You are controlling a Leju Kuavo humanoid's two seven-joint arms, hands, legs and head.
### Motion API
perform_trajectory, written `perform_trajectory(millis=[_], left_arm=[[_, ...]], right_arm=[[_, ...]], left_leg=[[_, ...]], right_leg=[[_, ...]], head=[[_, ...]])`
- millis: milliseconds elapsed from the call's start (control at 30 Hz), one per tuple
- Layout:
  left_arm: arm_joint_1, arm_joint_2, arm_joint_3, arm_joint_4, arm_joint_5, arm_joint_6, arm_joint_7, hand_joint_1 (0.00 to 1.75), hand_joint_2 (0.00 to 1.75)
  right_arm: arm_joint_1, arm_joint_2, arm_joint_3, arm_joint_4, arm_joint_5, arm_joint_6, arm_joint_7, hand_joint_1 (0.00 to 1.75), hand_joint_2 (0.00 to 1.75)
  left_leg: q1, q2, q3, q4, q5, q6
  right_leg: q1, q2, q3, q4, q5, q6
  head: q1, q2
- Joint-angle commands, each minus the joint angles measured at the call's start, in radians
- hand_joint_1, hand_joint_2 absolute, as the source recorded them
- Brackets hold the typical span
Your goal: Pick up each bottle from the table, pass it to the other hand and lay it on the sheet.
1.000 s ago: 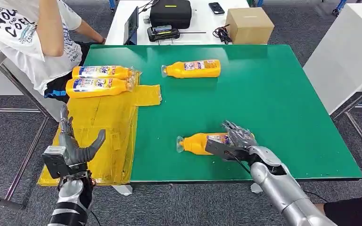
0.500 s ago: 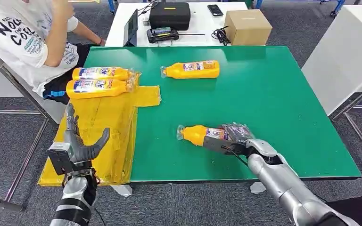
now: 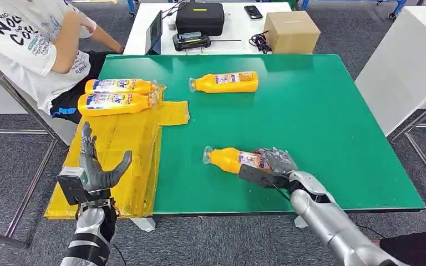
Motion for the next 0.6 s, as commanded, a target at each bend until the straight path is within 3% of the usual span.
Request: perform_trajectory(millis=[33,67,100,133,167,400,600], left_arm=[[0.004,-0.018,-0.052,0.023,0.125,-0.154,0.109,0.0,1.75],[0.005,-0.019,-0.058,0.023,0.126,-0.156,0.11,0.0,1.75],[0.0,-0.011,-0.095,0.018,0.176,-0.218,0.142,0.0,1.75],[0.0,-0.011,-0.095,0.018,0.176,-0.218,0.142,0.0,1.75],[0.0,-0.011,-0.095,0.018,0.176,-0.218,0.142,0.0,1.75],[-0.002,-0.004,-0.114,0.017,0.177,-0.237,0.146,0.0,1.75],[0.0,0.011,-0.149,-0.004,0.27,-0.35,0.191,0.0,1.75]], right_arm=[[0.266,0.303,-0.353,-0.431,-0.139,-0.2,-0.222,1.75,1.75],[0.272,0.31,-0.361,-0.447,-0.15,-0.202,-0.225,1.75,1.75],[0.317,0.346,-0.42,-0.503,-0.203,-0.246,-0.306,1.75,1.75],[0.317,0.346,-0.42,-0.503,-0.203,-0.246,-0.306,1.75,1.75],[0.317,0.346,-0.42,-0.503,-0.203,-0.246,-0.306,1.75,1.75],[0.328,0.36,-0.436,-0.497,-0.218,-0.26,-0.34,1.75,1.75],[0.343,0.378,-0.469,-0.432,-0.248,-0.227,-0.361,1.75,1.75]], left_leg=[[0.002,0.003,0.003,-0.001,-0.003,-0.003],[0.002,0.003,0.003,-0.001,-0.003,-0.003],[0.001,0.0,-0.003,0.0,-0.001,-0.002],[0.003,0.001,-0.001,0.001,-0.004,-0.004],[0.003,-0.007,-0.005,0.001,-0.002,-0.002],[0.002,-0.004,-0.006,0.001,-0.002,-0.002],[0.001,-0.004,-0.006,0.0,-0.001,-0.002]], right_leg=[[0.002,0.003,0.002,0.0,-0.002,-0.004],[0.002,0.003,0.002,0.0,-0.002,-0.004],[0.001,-0.001,-0.003,0.001,-0.001,-0.002],[0.005,0.001,-0.001,0.003,-0.004,-0.004],[0.004,-0.005,-0.003,0.001,-0.004,-0.002],[0.001,-0.003,-0.004,0.0,-0.003,-0.003],[0.001,-0.003,-0.004,0.0,-0.003,-0.002]], head=[[0.0,0.0],[0.0,0.0],[0.0,0.0],[0.001,0.0],[0.0,0.0],[0.001,0.0],[0.001,0.0]])
